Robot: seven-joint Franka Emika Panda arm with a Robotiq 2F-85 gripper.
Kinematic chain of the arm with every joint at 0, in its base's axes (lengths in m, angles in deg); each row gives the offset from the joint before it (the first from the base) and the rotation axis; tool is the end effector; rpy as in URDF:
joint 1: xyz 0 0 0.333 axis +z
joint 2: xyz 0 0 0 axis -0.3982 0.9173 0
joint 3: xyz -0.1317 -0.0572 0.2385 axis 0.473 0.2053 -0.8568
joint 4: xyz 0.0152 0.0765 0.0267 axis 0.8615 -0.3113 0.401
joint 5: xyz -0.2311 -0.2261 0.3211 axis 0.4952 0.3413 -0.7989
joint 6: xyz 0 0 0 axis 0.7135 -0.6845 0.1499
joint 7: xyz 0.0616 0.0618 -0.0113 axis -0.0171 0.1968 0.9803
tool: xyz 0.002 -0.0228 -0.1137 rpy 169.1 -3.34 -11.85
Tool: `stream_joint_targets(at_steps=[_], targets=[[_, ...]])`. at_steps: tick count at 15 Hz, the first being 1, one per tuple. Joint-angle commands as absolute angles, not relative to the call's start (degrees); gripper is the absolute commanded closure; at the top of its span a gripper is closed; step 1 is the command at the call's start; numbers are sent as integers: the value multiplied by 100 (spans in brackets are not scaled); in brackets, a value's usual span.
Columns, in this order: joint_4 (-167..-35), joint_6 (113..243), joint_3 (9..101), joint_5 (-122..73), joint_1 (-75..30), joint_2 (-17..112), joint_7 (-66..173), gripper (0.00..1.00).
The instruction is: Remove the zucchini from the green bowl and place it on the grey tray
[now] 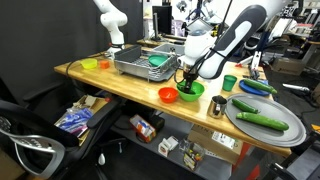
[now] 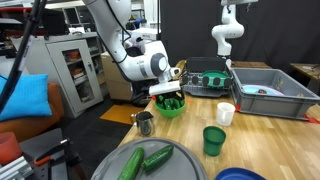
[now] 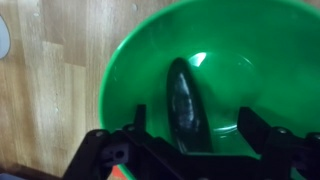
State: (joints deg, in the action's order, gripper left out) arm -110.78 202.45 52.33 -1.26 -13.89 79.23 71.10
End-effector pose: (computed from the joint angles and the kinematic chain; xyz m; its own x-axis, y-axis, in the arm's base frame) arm 0.6466 0.1116 0.0043 0.6924 0.7205 0.0376 0.6921 -0.6780 0.2478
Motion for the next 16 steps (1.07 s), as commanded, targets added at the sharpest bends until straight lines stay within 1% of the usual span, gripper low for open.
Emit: stream_joint_targets(at_steps=[1,3,8,9,11,16], targets=[[-11018,20399,5147,-227,-1500,8015,7290,39],[-11033,20455,5148,-234,-1508,8019,7282,52],[-11068,20545,5144,-291,-1559,7964,7272,88],[-11080,20556,5141,-312,-1580,7944,7281,92],[-11115,20587,5109,-354,-1653,7904,7316,94],[-11201,20768,5051,-473,-1801,7813,7360,93]])
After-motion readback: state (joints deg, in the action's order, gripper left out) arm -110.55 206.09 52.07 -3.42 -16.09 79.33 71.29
